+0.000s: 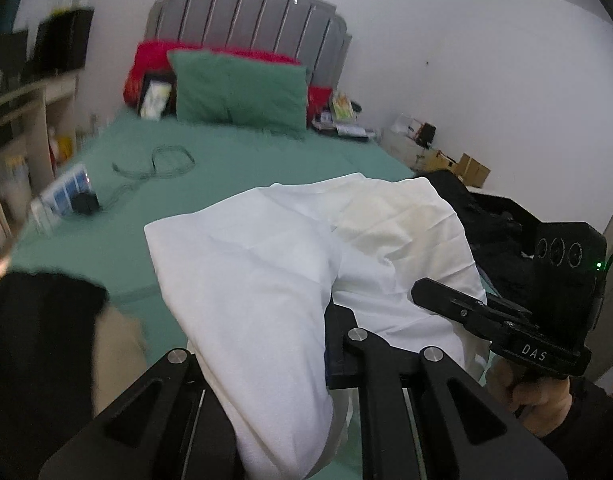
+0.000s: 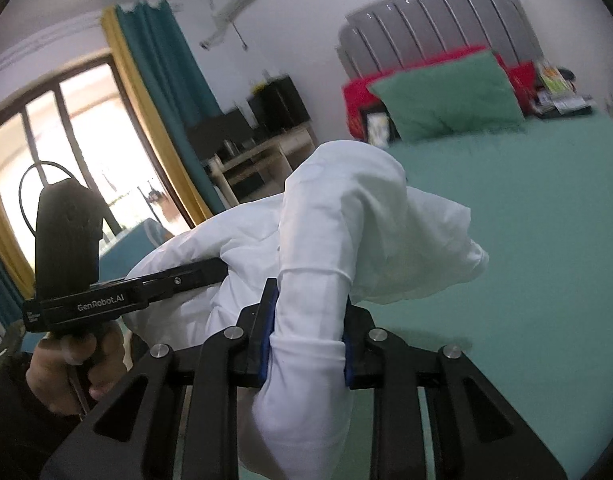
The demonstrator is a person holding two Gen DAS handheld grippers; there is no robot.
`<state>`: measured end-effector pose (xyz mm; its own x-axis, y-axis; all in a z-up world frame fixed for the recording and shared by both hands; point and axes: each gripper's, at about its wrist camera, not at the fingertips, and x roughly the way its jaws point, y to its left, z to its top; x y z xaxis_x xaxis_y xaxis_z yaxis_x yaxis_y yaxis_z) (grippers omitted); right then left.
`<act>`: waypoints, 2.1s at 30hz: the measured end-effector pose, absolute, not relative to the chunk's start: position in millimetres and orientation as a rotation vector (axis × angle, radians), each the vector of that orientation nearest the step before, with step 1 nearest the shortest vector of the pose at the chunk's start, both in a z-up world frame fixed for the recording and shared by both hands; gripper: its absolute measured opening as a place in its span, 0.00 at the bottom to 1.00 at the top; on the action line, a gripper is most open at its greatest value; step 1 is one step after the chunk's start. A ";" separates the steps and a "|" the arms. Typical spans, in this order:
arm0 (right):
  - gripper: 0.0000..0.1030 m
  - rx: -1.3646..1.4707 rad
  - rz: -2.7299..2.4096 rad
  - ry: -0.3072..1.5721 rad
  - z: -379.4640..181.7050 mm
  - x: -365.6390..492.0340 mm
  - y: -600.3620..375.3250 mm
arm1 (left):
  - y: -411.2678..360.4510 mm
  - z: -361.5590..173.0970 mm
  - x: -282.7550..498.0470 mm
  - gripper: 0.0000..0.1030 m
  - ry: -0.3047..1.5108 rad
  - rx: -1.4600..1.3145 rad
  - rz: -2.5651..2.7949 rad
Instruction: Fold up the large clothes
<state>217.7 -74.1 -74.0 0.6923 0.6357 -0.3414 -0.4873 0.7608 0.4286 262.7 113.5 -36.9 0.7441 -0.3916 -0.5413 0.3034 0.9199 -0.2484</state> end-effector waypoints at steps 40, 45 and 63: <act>0.45 0.072 0.466 0.766 -170.0 203.0 -44.1 | 131.7 -180.3 257.1 0.42 0.979 -0.094 -0.141; 0.41 -0.003 0.525 0.839 -199.1 209.4 -16.0 | 144.3 -219.2 270.5 0.42 1.080 -0.149 -0.101; 0.42 -0.042 0.473 0.939 -216.6 207.6 -24.2 | 151.7 -208.8 247.7 0.42 1.066 -0.120 -0.032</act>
